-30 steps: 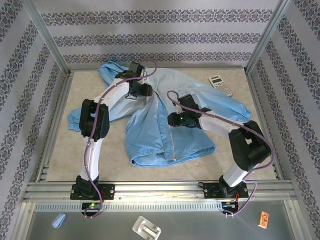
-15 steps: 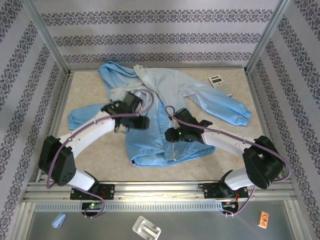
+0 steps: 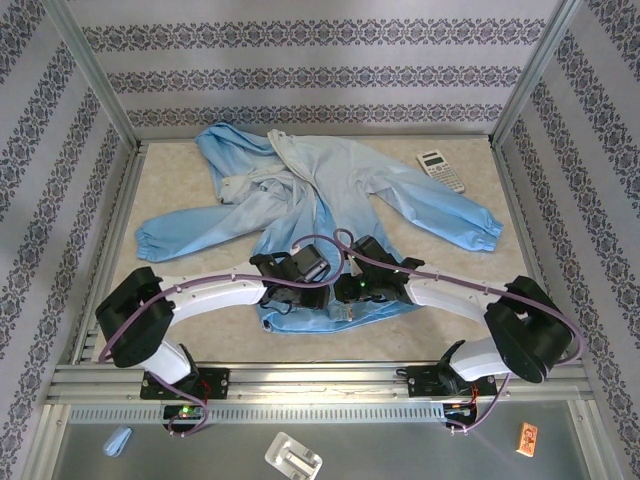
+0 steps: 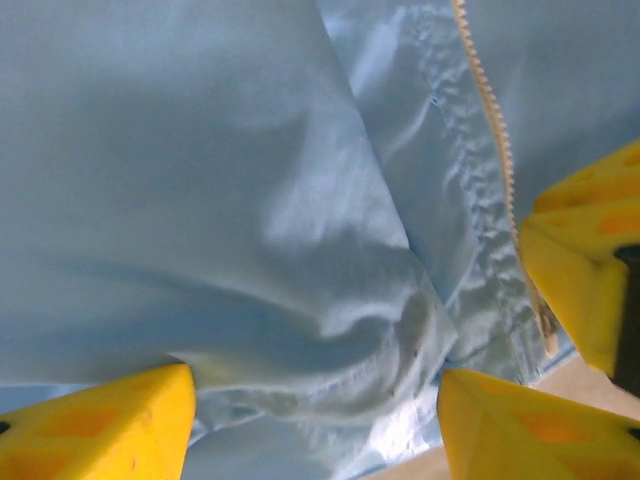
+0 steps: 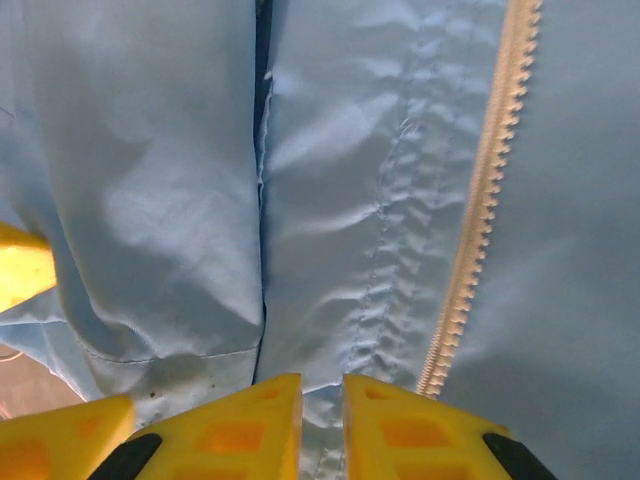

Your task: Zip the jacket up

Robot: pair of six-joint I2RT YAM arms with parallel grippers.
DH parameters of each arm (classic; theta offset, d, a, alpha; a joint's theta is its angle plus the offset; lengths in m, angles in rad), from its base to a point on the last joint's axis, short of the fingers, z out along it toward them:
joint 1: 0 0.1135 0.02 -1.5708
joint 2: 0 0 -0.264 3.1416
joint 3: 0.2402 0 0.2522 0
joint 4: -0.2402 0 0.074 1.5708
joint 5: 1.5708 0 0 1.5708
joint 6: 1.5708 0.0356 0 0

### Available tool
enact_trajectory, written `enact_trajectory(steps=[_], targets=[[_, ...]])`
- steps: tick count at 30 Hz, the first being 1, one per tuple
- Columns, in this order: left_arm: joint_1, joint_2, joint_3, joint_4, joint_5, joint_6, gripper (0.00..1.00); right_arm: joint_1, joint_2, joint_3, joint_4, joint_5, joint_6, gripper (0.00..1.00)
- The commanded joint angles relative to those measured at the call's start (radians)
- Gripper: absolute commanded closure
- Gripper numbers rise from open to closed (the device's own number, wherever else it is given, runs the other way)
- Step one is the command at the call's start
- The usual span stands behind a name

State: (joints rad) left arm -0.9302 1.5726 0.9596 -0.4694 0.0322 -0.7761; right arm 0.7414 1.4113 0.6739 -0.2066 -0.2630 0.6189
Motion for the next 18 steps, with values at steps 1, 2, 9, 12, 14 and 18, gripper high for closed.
enact_trajectory(steps=[1,2,9,12,14,18], targets=[[-0.010,0.030,-0.017,0.075,-0.050,-0.036,0.33,0.018,0.038,-0.013,0.040,-0.016,0.031,0.83],[-0.010,0.032,-0.015,0.065,-0.066,-0.031,0.35,0.019,0.048,-0.013,0.041,-0.011,0.034,0.83],[0.007,-0.154,-0.125,0.038,-0.152,-0.026,0.93,0.016,0.101,-0.020,0.040,0.010,0.031,0.85],[0.038,-0.289,-0.231,0.045,-0.140,-0.060,1.00,0.013,0.122,-0.014,0.037,0.012,0.026,0.85],[0.063,-0.381,-0.312,0.073,-0.109,-0.084,1.00,0.010,0.130,-0.013,0.032,0.016,0.024,0.86],[0.114,-0.491,-0.440,0.144,-0.022,-0.140,1.00,0.012,0.089,-0.021,0.038,0.028,0.043,0.86]])
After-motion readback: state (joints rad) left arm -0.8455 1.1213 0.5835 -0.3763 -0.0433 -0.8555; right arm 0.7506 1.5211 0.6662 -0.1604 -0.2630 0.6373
